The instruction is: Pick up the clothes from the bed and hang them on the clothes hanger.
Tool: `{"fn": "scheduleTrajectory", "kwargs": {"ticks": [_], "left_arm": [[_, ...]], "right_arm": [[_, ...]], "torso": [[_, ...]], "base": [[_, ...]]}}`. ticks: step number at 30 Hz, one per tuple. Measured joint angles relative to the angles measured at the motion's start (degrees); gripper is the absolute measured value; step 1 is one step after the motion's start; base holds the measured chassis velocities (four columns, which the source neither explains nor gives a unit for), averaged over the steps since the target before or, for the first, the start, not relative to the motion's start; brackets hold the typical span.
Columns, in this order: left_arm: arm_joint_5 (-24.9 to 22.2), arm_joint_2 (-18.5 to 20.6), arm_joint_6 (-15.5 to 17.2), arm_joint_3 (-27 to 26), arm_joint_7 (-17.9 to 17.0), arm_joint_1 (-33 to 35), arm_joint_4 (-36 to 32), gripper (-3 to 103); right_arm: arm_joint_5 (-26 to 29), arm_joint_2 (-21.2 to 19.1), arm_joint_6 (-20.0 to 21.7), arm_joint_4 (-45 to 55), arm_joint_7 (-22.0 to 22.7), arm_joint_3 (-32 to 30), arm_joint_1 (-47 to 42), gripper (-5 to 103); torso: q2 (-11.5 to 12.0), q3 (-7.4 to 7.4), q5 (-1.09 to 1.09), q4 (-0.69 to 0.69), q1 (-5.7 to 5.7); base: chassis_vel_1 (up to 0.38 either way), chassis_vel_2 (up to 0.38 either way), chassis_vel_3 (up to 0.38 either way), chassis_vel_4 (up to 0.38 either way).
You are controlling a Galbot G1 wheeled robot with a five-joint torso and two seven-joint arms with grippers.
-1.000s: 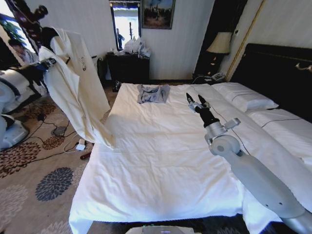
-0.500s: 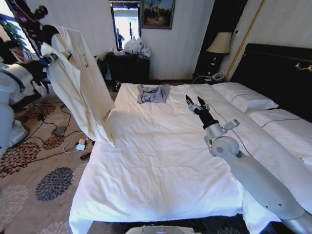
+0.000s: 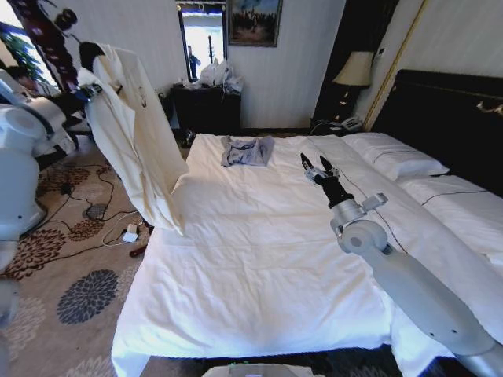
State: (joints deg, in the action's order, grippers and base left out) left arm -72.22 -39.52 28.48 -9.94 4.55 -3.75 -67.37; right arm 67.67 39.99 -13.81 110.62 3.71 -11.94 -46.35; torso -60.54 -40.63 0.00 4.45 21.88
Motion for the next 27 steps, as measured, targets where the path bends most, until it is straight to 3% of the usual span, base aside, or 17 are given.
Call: {"fn": "scheduleTrajectory", "kwargs": {"ticks": [7,17,22,24,25,27], "left_arm": [[0.09,-0.34,0.63,0.64,-0.03,0.25,-0.41,20],[0.19,0.87,0.56,-3.45,-0.81,6.38,-4.48,20],[2.22,1.92,-2.10,-5.36,-1.41,10.81,-8.62,19],[3.78,2.31,-4.70,-6.20,-1.43,12.71,-10.18,30],[4.31,2.45,-5.71,-6.51,-1.42,13.18,-10.62,30],[6.05,2.98,-8.78,-7.28,-1.39,14.46,-11.82,40]], "right_arm": [[-0.34,-0.09,-0.16,0.26,0.16,-0.35,-0.71,100],[-0.74,-0.31,-0.34,0.52,0.69,-0.34,-0.75,100],[-0.59,-1.09,-0.10,1.05,1.15,-0.03,-0.44,100],[-0.53,-1.22,-0.06,1.24,1.41,-0.02,-0.51,100],[-0.55,-1.23,-0.05,1.25,1.50,-0.02,-0.58,100],[-0.71,-1.24,-0.04,1.28,1.72,-0.02,-0.93,100]], "torso": [[0.00,0.00,0.01,0.00,0.00],[0.00,0.02,0.05,0.03,-0.01],[-0.01,0.01,-0.01,-0.03,-0.01],[-0.01,0.00,-0.09,-0.03,-0.01],[0.00,0.00,-0.08,-0.03,-0.01],[0.00,0.00,-0.01,-0.02,-0.01]], "base": [[0.000,0.000,0.000,0.000],[0.000,0.000,0.000,0.000],[0.000,0.000,0.000,0.000],[0.000,0.000,0.000,0.000],[0.000,0.000,0.000,0.000],[0.000,0.000,0.000,0.000]]}}
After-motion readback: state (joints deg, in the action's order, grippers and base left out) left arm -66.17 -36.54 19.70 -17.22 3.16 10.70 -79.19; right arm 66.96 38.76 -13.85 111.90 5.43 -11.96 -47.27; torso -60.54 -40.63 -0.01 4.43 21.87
